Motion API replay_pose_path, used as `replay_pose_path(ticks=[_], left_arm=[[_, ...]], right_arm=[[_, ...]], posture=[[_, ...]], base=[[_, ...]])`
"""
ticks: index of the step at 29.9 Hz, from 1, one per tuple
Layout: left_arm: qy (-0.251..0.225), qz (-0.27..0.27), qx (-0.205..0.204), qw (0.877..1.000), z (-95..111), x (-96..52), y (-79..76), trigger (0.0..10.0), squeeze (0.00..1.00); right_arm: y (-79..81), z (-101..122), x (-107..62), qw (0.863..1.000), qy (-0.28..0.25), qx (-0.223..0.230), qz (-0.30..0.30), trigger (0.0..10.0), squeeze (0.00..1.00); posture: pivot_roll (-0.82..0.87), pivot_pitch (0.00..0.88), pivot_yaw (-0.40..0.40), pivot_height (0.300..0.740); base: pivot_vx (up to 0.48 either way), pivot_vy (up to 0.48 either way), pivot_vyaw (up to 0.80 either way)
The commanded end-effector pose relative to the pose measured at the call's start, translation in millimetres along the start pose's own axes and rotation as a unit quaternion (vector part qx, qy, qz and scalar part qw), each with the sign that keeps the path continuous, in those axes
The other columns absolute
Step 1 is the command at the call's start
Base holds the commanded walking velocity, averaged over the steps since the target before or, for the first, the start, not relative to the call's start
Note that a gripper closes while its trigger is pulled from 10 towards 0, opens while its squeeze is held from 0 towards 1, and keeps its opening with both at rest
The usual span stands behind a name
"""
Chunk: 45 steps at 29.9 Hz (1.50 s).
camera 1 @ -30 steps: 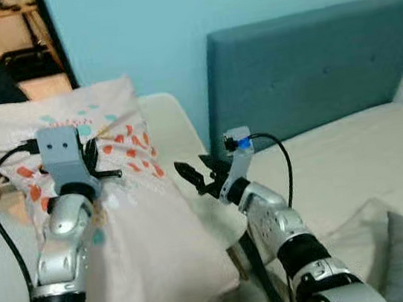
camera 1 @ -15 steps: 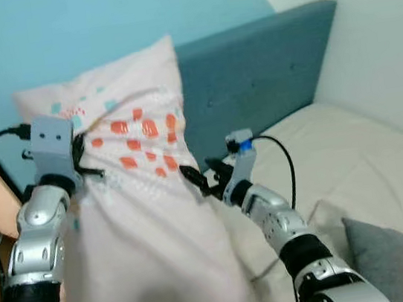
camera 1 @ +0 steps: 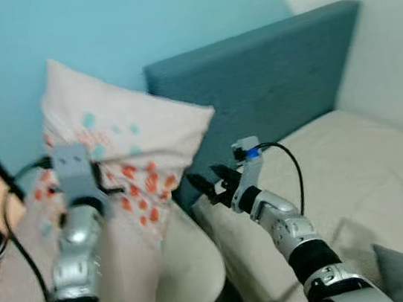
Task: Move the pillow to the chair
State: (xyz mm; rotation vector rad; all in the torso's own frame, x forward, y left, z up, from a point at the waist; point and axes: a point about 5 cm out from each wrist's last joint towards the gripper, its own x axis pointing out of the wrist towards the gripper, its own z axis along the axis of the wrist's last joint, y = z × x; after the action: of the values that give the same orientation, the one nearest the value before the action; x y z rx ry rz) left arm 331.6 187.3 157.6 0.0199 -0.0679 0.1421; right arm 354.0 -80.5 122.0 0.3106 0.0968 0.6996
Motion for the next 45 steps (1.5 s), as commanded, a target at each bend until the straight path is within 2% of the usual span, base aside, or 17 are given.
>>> replay_pose_path(ticks=[1,4,5,6,20,23,26,29,32,37,41,42,44,45], left_arm=[[-0.035,-0.004,-0.003,0.999,15,0.7,-4.3,10.0,0.00],[-0.030,-0.049,-0.008,0.998,12,-1.6,-20.0,10.0,0.00],[-0.030,-0.049,-0.008,0.998,12,-1.6,-20.0,10.0,0.00],[-0.040,-0.081,0.006,0.996,16,-3.0,-29.7,10.0,0.00],[-0.050,-0.109,0.031,0.992,21,-4.6,-37.1,10.0,0.00],[-0.058,-0.119,0.034,0.991,23,-6.3,-39.7,10.0,0.00],[-0.065,-0.129,0.054,0.988,24,-7.1,-42.4,10.0,0.00],[-0.062,-0.131,0.060,0.988,23,-7.0,-44.0,10.0,0.00],[-0.072,-0.144,0.047,0.986,26,-7.4,-47.2,10.0,0.00],[-0.094,-0.174,0.043,0.979,35,-7.2,-51.8,10.0,0.00],[-0.110,-0.201,0.061,0.971,39,-8.8,-53.7,10.0,0.00],[-0.118,-0.218,0.077,0.966,41,-9.9,-54.4,10.0,0.00],[-0.118,-0.218,0.077,0.966,41,-9.9,-54.4,10.0,0.00],[-0.124,-0.256,0.151,0.947,39,-11.4,-51.5,10.0,0.00]], right_arm=[[-0.1,1,-0.4,1.000,0.004,-0.013,0.003,10.0,0.00],[-2.0,0,-0.6,1.000,0.010,-0.018,-0.007,10.0,0.00],[-2.0,0,-0.6,1.000,0.010,-0.018,-0.007,10.0,0.00],[-4.6,-3,-1.2,0.999,0.020,-0.021,-0.018,10.0,0.00],[-7.0,-8,-2.4,0.999,0.033,-0.023,-0.033,10.0,0.00],[-11.2,-7,-3.2,0.998,0.034,-0.023,-0.051,10.0,0.00],[-18.5,-5,-4.2,0.995,0.028,-0.026,-0.092,10.0,0.00],[-23.8,-3,-5.3,0.993,0.023,-0.016,-0.118,10.0,0.00],[-29.0,-4,-6.8,0.988,0.034,-0.021,-0.146,10.0,0.00],[-31.4,-5,-7.9,0.987,0.049,-0.033,-0.152,10.0,0.00],[-32.7,-5,-8.2,0.986,0.046,-0.024,-0.159,10.0,0.00],[-33.1,-5,-8.1,0.985,0.046,-0.021,-0.163,10.0,0.00],[-33.1,-5,-8.1,0.985,0.046,-0.021,-0.163,10.0,0.00],[-32.1,-9,-6.9,0.984,0.059,-0.025,-0.166,10.0,0.00]], posture=[[-0.10,0.012,0.003,0.740],[-0.10,0.011,0.005,0.740],[-0.10,0.011,0.005,0.740],[-0.10,0.013,0.009,0.740],[-0.10,0.011,0.018,0.740],[-0.10,0.011,0.016,0.740],[-0.10,0.010,0.017,0.740],[-0.10,0.011,0.017,0.740],[-0.10,0.011,0.018,0.740],[-0.10,0.011,0.016,0.740],[-0.11,0.011,0.016,0.740],[-0.11,0.011,0.016,0.740],[-0.11,0.011,0.016,0.740],[-0.11,0.012,0.015,0.740]], base=[[0.000,0.000,0.80],[0.000,0.000,0.80],[0.000,0.000,0.80],[0.000,0.000,0.80],[0.000,0.000,0.80],[0.000,0.000,0.80],[0.000,-0.310,0.80],[0.000,-0.465,0.00],[0.000,-0.465,0.00],[0.000,0.000,-0.77],[0.000,0.000,-0.77],[0.000,0.000,0.00],[0.000,0.000,0.00],[0.000,0.000,0.00]])
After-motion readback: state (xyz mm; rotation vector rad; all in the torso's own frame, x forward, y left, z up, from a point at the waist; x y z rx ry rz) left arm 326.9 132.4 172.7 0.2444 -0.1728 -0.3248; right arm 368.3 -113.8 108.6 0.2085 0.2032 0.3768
